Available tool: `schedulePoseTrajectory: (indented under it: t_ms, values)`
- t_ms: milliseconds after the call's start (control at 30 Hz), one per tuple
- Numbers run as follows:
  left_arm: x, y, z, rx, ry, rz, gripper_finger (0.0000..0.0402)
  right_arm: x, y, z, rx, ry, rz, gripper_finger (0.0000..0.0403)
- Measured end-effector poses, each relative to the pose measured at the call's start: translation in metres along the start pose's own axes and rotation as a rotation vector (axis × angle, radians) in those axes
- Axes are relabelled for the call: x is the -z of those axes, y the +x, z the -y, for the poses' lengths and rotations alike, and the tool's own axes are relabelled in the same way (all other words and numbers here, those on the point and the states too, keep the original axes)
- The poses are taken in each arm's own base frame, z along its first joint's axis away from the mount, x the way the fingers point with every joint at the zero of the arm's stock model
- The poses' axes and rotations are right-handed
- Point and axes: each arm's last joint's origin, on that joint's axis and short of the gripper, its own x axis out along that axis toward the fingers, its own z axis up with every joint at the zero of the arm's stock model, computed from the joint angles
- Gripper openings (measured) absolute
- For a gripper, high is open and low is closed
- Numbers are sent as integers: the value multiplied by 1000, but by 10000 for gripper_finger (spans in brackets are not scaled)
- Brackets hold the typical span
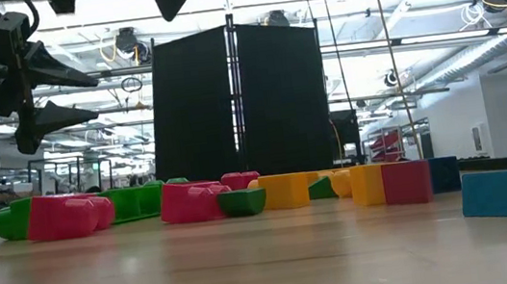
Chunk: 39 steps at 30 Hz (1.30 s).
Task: Sort blocks by size
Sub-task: Put the green half cylindrical block into the left transparent bin, then put the blue triangular block into the left transparent bin
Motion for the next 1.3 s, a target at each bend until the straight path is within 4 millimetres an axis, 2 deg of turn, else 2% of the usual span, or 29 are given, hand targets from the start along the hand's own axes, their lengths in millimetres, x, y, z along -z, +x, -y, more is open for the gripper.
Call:
schedulePoseTrajectory:
  t_ms: [200,300,400,500,600,667,733,800,867,933,1000,1100,1200,1300]
  values:
    - [0,0,0,-4,3,-3,255,-1,-1,2,49,2,10,258]
    - [0,0,0,-4,3,-3,255,-6,-4,0,48,5,14,279]
    - [0,0,0,-3,3,-2,255,-20,-12,-6,53,-20,26,276]
    - [0,0,0,-3,3,-3,255,-49,-38,-19,131,-59,1,258]
    - [0,0,0,-2,1,-2,255,-85,-85,-44,291,-41,-92,243]
    - [0,0,0,-3,1,-1,255,-92,-115,-59,429,57,-214,236]
    - [0,0,0,-3,1,-1,255,-78,-135,-68,565,180,-402,231]
    - [0,0,0,-2,1,-1,255,-55,-146,-76,677,268,-620,229]
    - [0,0,0,-2,1,-1,255,-35,-153,-91,734,288,-814,229]
    - [0,0,0,-2,1,-1,255,-25,-159,-114,733,238,-946,229]
    - [0,0,0,-3,2,-1,255,-16,-158,-137,684,136,-1027,228]
    - [0,0,0,-3,2,-1,255,5,-143,-156,605,-33,-1081,228]
    - [0,0,0,-4,3,-2,255,19,-139,-163,564,-98,-1123,228]
    - [0,0,0,-4,3,-2,255,39,-134,-158,496,-122,-1201,228]
